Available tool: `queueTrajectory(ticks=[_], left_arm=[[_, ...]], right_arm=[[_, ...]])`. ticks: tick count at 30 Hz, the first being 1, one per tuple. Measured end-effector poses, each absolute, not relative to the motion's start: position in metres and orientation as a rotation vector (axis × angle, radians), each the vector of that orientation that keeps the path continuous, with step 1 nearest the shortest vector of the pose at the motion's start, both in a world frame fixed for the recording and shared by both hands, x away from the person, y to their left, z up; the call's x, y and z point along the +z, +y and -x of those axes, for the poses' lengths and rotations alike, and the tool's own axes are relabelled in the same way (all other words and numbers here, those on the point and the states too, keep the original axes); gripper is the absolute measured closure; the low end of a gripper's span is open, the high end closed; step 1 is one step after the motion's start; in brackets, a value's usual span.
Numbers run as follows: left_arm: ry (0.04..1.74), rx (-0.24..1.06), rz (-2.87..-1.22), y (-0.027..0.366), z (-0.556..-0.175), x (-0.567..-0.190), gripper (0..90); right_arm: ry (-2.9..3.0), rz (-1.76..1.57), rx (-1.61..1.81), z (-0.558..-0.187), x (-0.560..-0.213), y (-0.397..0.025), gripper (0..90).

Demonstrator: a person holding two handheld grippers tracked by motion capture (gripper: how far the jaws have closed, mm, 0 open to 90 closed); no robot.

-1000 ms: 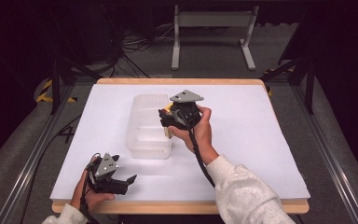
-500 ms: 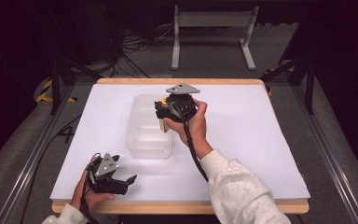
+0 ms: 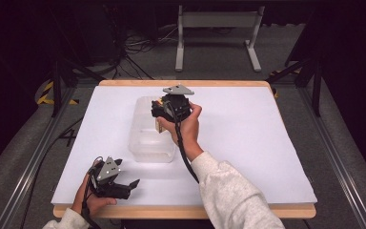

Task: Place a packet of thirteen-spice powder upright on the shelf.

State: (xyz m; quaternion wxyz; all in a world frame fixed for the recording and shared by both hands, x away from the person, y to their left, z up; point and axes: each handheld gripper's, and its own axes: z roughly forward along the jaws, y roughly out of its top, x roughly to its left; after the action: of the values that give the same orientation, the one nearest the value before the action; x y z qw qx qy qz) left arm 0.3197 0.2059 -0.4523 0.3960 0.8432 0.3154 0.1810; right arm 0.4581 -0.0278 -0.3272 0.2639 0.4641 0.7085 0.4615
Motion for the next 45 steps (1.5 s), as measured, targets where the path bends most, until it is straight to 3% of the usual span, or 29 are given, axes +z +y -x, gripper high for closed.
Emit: queueTrajectory(ticks=[25,45], left_arm=[[0.806,0.459,-2.145,0.205,-0.320,-0.453,5.8],[0.811,0.469,-2.142,0.205,-0.320,-0.452,5.8]], right_arm=[[2.043,-1.223,1.138,-0.447,-0.360,-0.029,29.5],[2.161,-1.077,1.098,-0.443,-0.362,-0.035,17.5]])
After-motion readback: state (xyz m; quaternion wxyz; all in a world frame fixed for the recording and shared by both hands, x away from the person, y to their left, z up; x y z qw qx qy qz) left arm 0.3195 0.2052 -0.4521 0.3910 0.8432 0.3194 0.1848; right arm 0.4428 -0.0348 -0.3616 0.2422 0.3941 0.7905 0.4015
